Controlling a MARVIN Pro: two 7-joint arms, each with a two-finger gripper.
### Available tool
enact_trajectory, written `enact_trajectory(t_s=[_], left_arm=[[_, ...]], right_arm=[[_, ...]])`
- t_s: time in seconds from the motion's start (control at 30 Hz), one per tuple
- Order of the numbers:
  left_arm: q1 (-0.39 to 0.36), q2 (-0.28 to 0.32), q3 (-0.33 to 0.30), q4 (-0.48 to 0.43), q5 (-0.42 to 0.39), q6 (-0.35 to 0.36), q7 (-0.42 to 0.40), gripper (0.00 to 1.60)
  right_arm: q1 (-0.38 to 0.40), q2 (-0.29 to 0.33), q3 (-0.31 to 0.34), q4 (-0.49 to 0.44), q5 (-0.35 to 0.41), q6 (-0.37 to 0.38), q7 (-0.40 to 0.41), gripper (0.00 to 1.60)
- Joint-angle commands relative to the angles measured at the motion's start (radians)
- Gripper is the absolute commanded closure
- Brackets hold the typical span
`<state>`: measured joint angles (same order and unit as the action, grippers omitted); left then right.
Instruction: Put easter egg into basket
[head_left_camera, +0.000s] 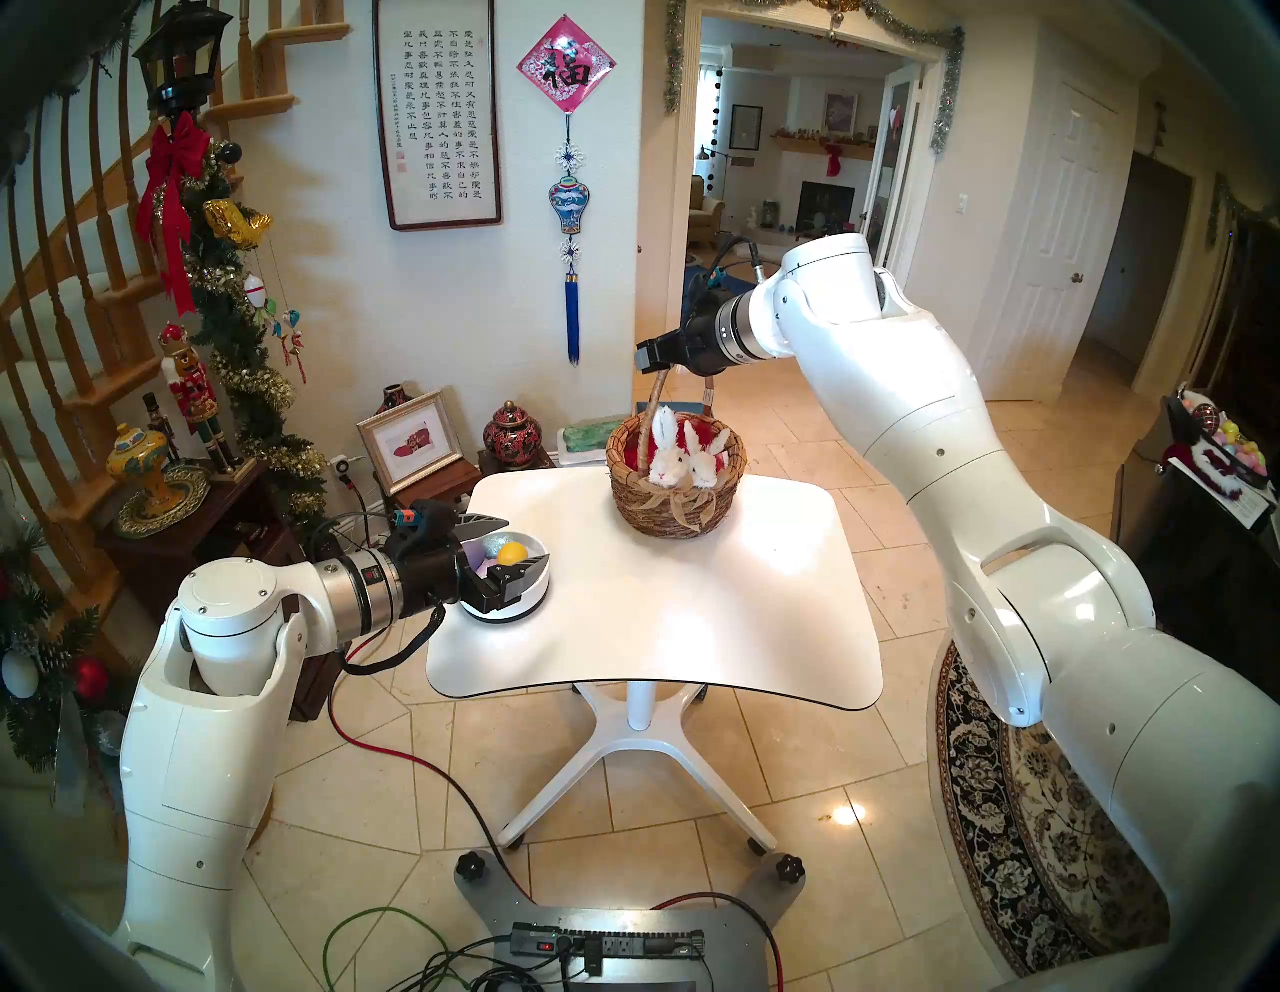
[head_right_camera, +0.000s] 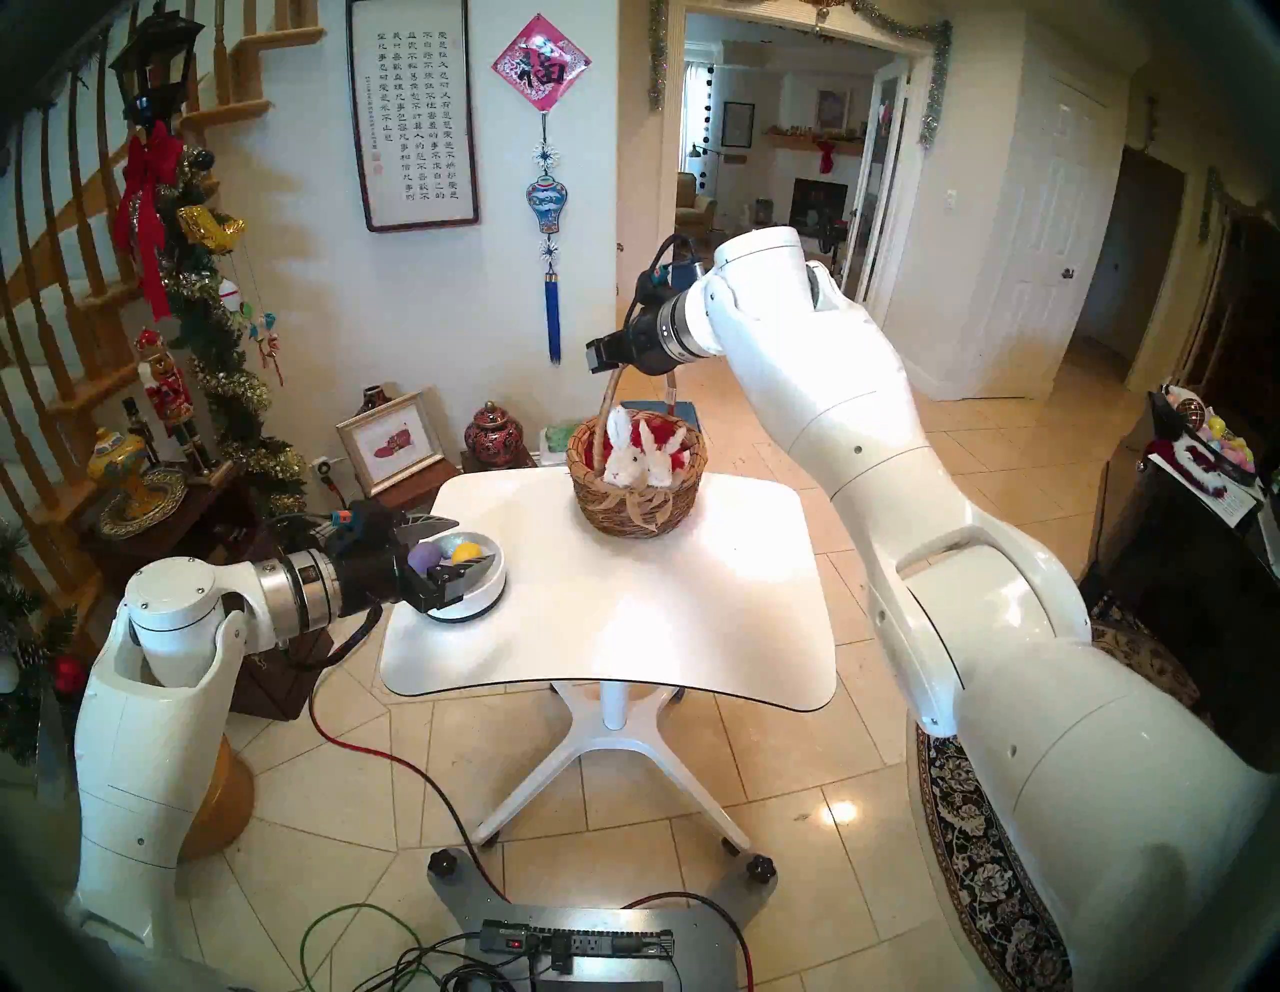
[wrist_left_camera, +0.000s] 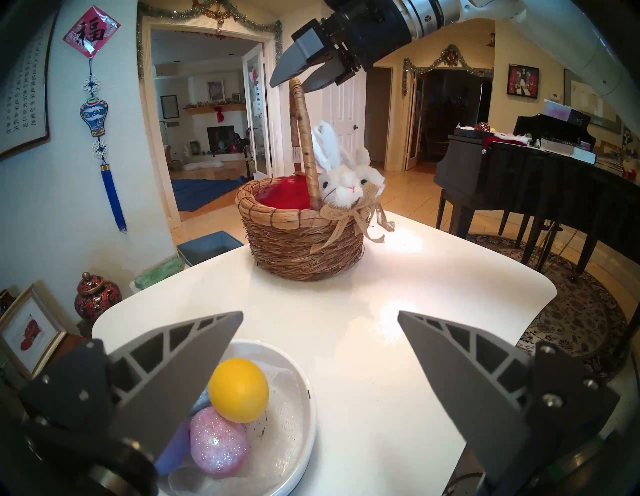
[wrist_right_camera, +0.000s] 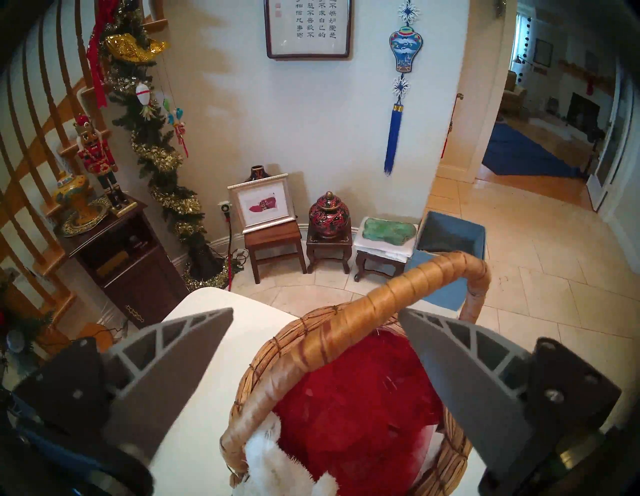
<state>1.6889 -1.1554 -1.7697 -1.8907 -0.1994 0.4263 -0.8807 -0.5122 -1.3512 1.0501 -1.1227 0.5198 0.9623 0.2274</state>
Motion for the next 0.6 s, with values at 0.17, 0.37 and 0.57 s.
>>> enact_trajectory(t_s=[0.17,0.37,0.57], left_arm=[[-0.007,0.000,0.000,-0.006,-0.001,0.000,0.001,0.00],[-0.007,0.000,0.000,-0.006,-0.001,0.000,0.001,0.00],[-0.007,0.000,0.000,-0.006,-0.001,0.000,0.001,0.00]], right_arm=[[0.040,0.020,-0.032,0.015,0.092,-0.002,-0.108,0.00],[0.044,0.033,-0.058,0.017,0.153,-0.002,-0.150,0.00],[0.052,0.043,-0.082,0.016,0.202,-0.002,-0.178,0.00]])
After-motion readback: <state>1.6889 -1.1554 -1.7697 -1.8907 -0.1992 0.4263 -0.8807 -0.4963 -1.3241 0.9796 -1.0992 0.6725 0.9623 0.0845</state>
